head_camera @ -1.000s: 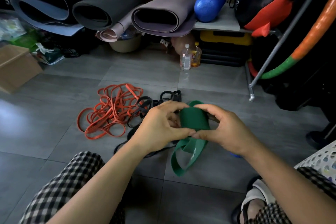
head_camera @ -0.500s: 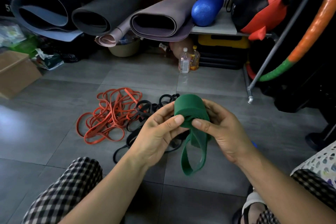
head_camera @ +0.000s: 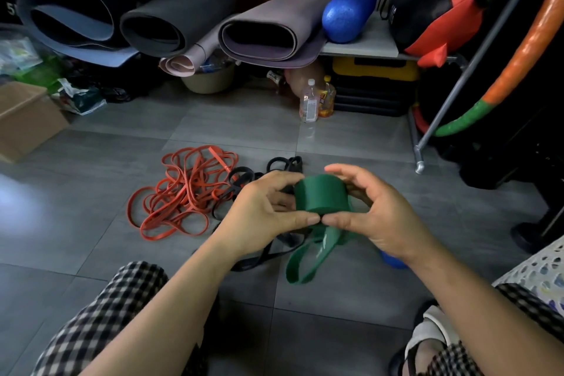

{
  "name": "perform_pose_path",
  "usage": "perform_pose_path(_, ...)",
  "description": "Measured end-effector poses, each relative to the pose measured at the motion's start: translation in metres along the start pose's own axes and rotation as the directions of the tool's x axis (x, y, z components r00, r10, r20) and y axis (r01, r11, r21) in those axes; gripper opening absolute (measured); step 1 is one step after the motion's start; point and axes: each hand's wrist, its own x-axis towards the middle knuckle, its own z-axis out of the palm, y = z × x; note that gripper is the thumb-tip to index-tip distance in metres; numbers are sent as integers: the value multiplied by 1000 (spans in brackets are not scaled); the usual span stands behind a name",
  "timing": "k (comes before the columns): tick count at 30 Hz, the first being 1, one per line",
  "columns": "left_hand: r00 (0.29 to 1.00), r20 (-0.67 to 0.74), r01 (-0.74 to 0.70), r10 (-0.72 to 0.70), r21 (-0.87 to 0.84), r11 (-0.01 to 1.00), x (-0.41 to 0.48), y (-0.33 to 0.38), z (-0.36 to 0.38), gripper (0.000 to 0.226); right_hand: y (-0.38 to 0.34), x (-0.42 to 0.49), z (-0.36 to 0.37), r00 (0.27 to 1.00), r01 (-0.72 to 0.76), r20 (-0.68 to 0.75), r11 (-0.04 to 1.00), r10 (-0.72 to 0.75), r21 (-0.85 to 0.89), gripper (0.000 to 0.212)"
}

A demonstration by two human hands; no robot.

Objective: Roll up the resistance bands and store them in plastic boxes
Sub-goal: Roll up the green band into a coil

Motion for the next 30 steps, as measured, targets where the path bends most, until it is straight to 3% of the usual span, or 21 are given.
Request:
perform_pose_path(3,1000,-20,8,-15,-315,949,-2,0,5,46,2,1,-7,1000,4,15,986,-7,169,72)
perform_pose_path(6,999,-38,-26,7,-544,839,-2,0,6,42,-1,2,-6,999,38,-27,969,-32,244,64)
perform_pose_path(12,999,-34,-10,-17,-660,751,-2,-5,17,68,-1,-2,14,996,62,-83,887,-26,458,49)
perform_pose_path(16,999,-8,16,-32,-715,698,-2,-9,19,60,-4,-2,17,995,30,-95,879,17,475,42)
perform_pose_path(19,991,79,132,-106,-580,804,0,-4,11,57,-3,-2,10,996,-8,-77,907,45,421,43)
perform_pose_path(21,992,65,118,-107,-213,970,2,-2,0,67,-2,-3,4,997,-34,-67,977,49,212,49)
perform_pose_path(23,998,55,1,-10,165,986,4,-2,-9,75,-2,-4,5,999,-34,-26,996,32,-81,54)
perform_pose_path(24,997,72,-49,32,239,970,4,-2,-10,73,-2,-4,8,1000,-22,-3,982,22,-187,53)
perform_pose_path(27,996,16,-94,93,253,963,3,1,-7,54,-4,-4,15,1000,10,14,980,-7,-200,54)
perform_pose_path(30,993,-39,-110,113,79,991,2,4,-6,49,-3,0,11,999,8,-40,992,-13,-129,56)
